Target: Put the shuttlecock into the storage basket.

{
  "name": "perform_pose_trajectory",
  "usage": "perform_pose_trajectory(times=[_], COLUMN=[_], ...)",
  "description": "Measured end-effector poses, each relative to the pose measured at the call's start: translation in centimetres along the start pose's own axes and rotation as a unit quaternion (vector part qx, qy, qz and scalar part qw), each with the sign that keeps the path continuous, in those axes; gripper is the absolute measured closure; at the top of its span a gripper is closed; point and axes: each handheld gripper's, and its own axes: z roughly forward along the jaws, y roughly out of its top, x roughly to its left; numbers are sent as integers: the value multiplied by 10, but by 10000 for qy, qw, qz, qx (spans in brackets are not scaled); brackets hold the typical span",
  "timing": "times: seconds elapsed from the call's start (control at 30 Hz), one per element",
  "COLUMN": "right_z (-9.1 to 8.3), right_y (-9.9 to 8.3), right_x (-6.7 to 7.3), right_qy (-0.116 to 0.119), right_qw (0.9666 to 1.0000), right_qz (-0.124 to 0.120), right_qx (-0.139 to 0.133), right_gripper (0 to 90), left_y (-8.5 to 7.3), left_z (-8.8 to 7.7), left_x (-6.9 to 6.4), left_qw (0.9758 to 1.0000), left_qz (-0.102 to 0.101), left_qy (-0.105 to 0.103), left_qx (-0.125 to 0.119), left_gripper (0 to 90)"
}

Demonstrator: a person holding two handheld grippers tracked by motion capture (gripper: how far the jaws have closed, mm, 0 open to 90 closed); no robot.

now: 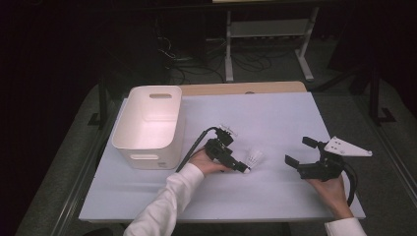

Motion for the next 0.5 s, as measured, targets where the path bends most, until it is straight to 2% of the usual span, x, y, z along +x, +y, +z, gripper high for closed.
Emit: perform_pose_trajectory(times=[0.13,0.2,0.27,0.5], right_z=[0,0,1,0], right_y=[0,0,0,0], right_x=[0,0,0,1], right_qy=[3,8,10,19], right_qw=[10000,10000,10000,10000], right_qz=[6,13,10,13], right_qx=[6,9,12,10], right_gripper=[0,0,0,0], left_y=[2,3,4,8], left_z=[5,7,9,16], left_x=[-3,-4,-6,-8], left_qw=[9999,9999,10000,9997], left_qz=[37,58,28,-31], left_qy=[17,33,26,103], left_qx=[94,126,88,203], left_gripper=[65,98,120,155])
